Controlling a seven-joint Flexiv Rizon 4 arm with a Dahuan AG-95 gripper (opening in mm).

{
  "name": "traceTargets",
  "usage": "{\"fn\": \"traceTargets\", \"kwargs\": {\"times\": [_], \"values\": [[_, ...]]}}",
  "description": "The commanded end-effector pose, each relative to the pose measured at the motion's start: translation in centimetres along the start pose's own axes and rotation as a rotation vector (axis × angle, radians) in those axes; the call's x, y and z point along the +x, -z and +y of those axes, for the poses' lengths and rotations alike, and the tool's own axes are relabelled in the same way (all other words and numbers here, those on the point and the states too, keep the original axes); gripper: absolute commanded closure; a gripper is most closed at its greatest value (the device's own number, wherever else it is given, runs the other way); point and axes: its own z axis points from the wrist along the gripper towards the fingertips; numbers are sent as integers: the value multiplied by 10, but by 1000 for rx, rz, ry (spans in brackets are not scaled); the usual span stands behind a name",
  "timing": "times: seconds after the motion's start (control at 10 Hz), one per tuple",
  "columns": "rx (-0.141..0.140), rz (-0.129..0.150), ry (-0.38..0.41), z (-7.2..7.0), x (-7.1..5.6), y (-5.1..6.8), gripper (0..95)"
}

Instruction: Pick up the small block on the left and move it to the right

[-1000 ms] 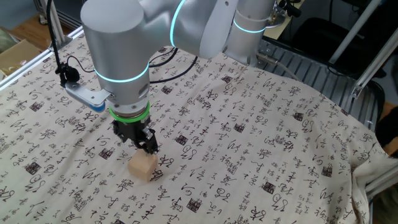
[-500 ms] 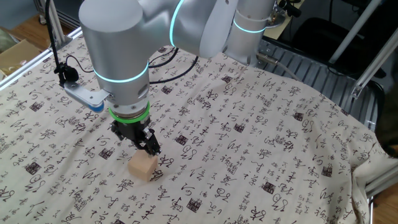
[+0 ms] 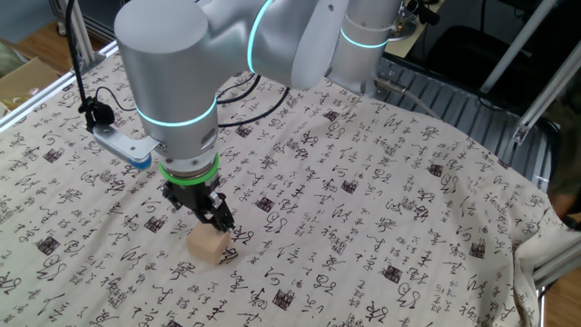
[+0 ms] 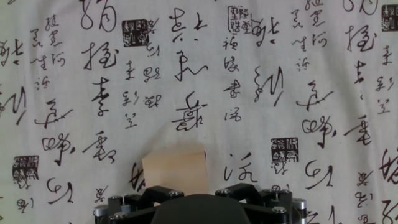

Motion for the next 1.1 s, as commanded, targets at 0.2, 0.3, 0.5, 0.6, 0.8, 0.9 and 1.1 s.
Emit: {"fn": "traceTargets", "kwargs": {"times": [0.2,0.3,0.5,0.6,0.8,0.9,1.1], "values": [[-3,0,3,5,-4,-2,0],[-2,-1,9,7,-5,-3,0],[8,-5,39,10,-9,-6,0],[8,-5,44,11,-10,-6,0],[11,-4,65,14,-12,-9,0],[15,-4,71,15,-13,-10,0],[19,-4,74,17,-14,-13,0]]}}
